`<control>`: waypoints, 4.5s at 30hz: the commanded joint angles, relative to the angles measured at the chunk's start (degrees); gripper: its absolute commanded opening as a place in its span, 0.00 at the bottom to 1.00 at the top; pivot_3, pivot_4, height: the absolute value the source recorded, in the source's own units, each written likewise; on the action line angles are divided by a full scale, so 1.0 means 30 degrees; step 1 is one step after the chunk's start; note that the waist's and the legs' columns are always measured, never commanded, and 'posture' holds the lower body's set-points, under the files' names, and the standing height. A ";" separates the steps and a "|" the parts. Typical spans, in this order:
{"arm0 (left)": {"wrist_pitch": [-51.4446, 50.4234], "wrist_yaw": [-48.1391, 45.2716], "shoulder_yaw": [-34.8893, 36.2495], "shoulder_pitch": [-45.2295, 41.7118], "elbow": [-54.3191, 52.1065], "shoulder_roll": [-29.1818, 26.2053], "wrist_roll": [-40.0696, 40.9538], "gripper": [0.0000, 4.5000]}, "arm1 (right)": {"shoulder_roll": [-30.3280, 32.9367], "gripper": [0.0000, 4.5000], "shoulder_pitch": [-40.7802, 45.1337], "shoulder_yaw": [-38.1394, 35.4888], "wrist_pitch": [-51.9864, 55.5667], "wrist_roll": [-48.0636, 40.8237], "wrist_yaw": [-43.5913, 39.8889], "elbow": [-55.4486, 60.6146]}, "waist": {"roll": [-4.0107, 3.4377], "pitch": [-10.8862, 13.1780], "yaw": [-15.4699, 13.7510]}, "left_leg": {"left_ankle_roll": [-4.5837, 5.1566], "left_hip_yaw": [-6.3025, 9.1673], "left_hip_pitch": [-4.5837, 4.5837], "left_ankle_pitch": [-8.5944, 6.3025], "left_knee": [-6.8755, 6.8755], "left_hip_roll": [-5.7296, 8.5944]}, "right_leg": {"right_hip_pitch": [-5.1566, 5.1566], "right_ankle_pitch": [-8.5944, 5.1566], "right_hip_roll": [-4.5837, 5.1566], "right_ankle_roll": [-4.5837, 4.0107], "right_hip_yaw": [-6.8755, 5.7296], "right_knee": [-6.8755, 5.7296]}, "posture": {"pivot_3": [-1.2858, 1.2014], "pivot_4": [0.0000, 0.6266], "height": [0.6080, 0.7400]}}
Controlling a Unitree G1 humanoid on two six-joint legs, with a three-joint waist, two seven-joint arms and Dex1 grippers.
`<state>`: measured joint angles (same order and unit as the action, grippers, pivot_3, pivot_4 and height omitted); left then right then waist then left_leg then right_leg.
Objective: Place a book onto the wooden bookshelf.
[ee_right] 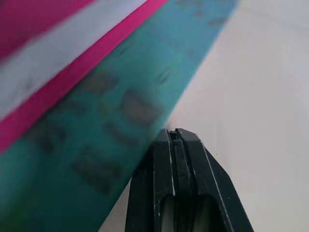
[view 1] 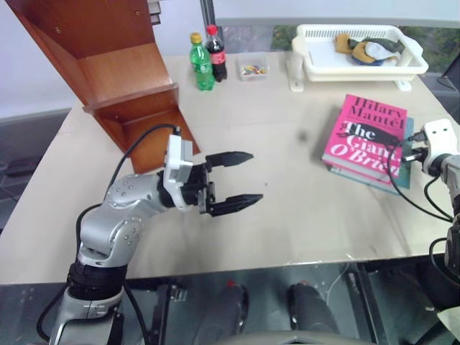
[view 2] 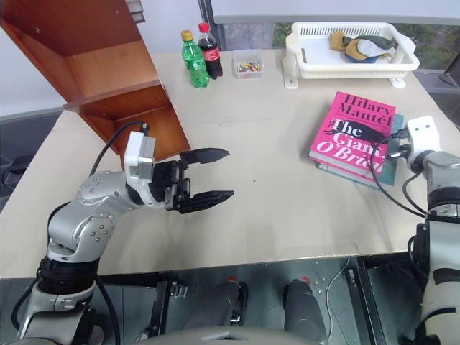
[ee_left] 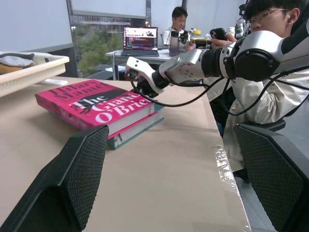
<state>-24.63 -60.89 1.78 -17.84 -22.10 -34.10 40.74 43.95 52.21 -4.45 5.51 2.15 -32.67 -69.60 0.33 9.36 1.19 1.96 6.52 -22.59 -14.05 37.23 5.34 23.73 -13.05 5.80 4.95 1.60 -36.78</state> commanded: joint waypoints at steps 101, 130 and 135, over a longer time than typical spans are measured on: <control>-0.0381 0.0378 0.0794 -0.0483 0.0091 -0.0889 0.0474 1.00 | 0.1972 0.04 -0.9315 -0.0968 1.9363 -1.4218 -0.7800 2.2783 | 0.0037 -0.0030 -0.0169 | 0.0080 0.0065 -0.0005 -0.0052 0.0024 -0.0001 | -0.0006 0.0001 0.0011 0.0000 -0.0044 -0.0007 | 0.52 0.24 1.00; -0.0029 0.0666 0.1130 -0.0281 0.1974 -0.0972 -0.0678 1.00 | -0.1875 0.44 -1.6792 -0.6541 1.6777 -1.5258 -0.0618 3.5932 | 0.0034 -0.0025 -0.0534 | 0.0082 0.0117 -0.0044 -0.0055 0.0030 0.0008 | 0.0010 0.0000 0.0020 0.0010 -0.0090 -0.0013 | 0.52 0.24 1.00; -0.0592 0.1390 0.1184 -0.0301 0.3390 -0.1218 -0.1432 1.00 | -0.4183 0.39 -1.6460 -0.4499 1.5614 -1.4954 0.1477 3.7764 | 0.0034 -0.0026 -0.0549 | 0.0054 0.0126 -0.0038 -0.0039 0.0031 0.0004 | 0.0008 0.0000 0.0009 0.0009 -0.0097 -0.0015 | 0.52 0.24 1.00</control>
<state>-25.67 -58.50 4.01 -18.05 -13.16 -37.26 37.31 32.99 1.95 -19.63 55.31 -42.21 -30.25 40.72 0.43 9.28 -0.46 2.08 6.89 -22.70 -14.14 37.32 5.35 23.75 -13.05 5.82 4.97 1.31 -36.82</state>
